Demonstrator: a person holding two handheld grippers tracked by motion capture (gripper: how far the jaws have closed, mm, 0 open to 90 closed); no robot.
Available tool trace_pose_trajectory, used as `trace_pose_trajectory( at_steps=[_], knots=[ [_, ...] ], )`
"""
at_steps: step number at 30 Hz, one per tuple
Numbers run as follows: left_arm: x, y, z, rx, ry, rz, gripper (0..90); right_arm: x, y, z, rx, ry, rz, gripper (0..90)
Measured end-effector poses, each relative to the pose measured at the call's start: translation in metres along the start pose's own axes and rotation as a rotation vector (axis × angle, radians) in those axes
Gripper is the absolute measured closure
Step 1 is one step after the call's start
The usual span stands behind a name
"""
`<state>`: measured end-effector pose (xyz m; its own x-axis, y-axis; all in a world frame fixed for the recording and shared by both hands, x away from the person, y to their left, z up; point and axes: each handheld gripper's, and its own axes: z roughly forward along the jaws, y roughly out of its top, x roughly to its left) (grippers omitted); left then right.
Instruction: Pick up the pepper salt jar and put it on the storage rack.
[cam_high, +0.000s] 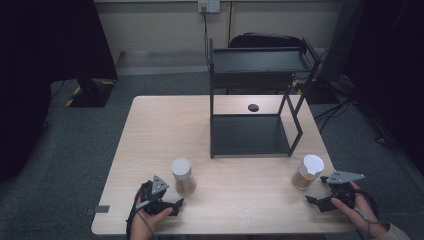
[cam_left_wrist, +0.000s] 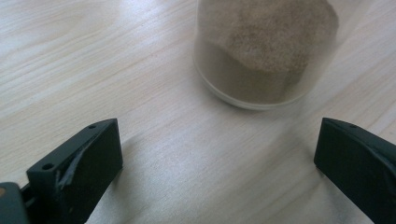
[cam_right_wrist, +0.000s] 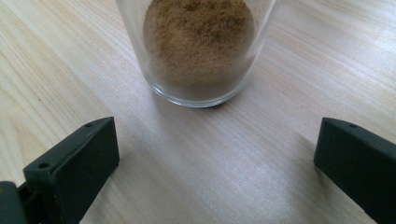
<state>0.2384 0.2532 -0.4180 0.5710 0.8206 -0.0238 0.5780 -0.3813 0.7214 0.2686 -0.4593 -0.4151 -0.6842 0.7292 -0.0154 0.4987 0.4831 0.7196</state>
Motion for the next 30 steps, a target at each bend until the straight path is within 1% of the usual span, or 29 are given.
trace_pose_trajectory(
  at_steps=[3, 4, 6, 7, 8, 10, 11, 14, 15, 16, 17, 18, 21, 22, 24, 25, 29, 30],
  knots=[
    [0.001, 0.003, 0.001, 0.004, -0.019, -0.002, 1.9, 0.000, 0.000, 0.000, 0.000, 0.002, -0.002, 0.0],
    [0.001, 0.003, 0.001, 0.004, -0.019, -0.002, 1.9, -0.001, 0.000, 0.000, 0.000, 0.002, -0.002, 0.0],
    [0.000, 0.006, 0.003, 0.005, -0.031, 0.006, 2.1, -0.001, 0.000, 0.000, 0.000, 0.002, -0.003, 0.0],
    [0.000, 0.006, 0.003, 0.005, -0.031, 0.006, 2.1, -0.001, 0.000, 0.000, 0.000, 0.002, -0.003, 0.0],
    [0.000, 0.007, 0.004, -0.003, -0.034, -0.005, 2.1, -0.001, 0.000, 0.000, 0.000, 0.002, -0.003, 0.0],
    [-0.001, 0.009, 0.003, -0.008, -0.031, -0.001, 2.1, -0.001, 0.000, 0.000, 0.000, 0.002, -0.003, 0.0],
    [-0.001, 0.008, 0.001, -0.022, -0.034, -0.017, 2.1, -0.001, 0.000, 0.000, 0.000, 0.003, -0.003, 0.0],
    [-0.001, 0.011, -0.002, -0.029, -0.033, -0.020, 2.3, -0.001, 0.000, 0.000, 0.000, 0.003, -0.003, 0.0],
    [-0.002, 0.013, -0.007, -0.048, -0.031, -0.017, 2.5, -0.001, 0.000, 0.000, -0.001, 0.003, -0.003, 0.0],
    [-0.002, 0.013, -0.007, -0.048, -0.031, -0.017, 2.6, -0.001, 0.000, 0.000, -0.001, 0.003, -0.003, 0.0],
    [-0.002, 0.015, -0.010, -0.065, -0.032, -0.037, 2.6, -0.001, 0.000, 0.000, 0.000, 0.004, -0.004, 0.0],
    [-0.001, 0.017, -0.012, -0.069, -0.037, -0.041, 2.7, -0.001, 0.000, 0.000, -0.001, 0.004, -0.004, 0.0],
    [-0.002, 0.024, -0.015, -0.074, -0.032, -0.038, 2.9, -0.001, 0.000, 0.000, 0.000, 0.004, -0.004, 0.0],
    [-0.002, 0.024, -0.015, -0.074, -0.032, -0.038, 2.9, -0.001, 0.000, 0.000, 0.000, 0.004, -0.004, 0.0],
    [-0.001, 0.028, -0.018, -0.091, -0.037, -0.044, 2.9, -0.001, 0.000, 0.000, 0.000, 0.004, -0.004, 0.0],
    [-0.001, 0.028, -0.018, -0.091, -0.037, -0.044, 2.9, -0.001, 0.000, 0.000, 0.000, 0.004, -0.004, 0.0],
    [0.000, 0.035, -0.019, -0.096, -0.035, -0.034, 2.9, -0.001, 0.000, 0.000, 0.000, 0.004, -0.004, 0.0],
    [0.000, 0.036, -0.020, -0.107, -0.034, -0.041, 2.9, -0.001, 0.000, 0.000, 0.000, 0.004, -0.004, 0.0]
  ],
)
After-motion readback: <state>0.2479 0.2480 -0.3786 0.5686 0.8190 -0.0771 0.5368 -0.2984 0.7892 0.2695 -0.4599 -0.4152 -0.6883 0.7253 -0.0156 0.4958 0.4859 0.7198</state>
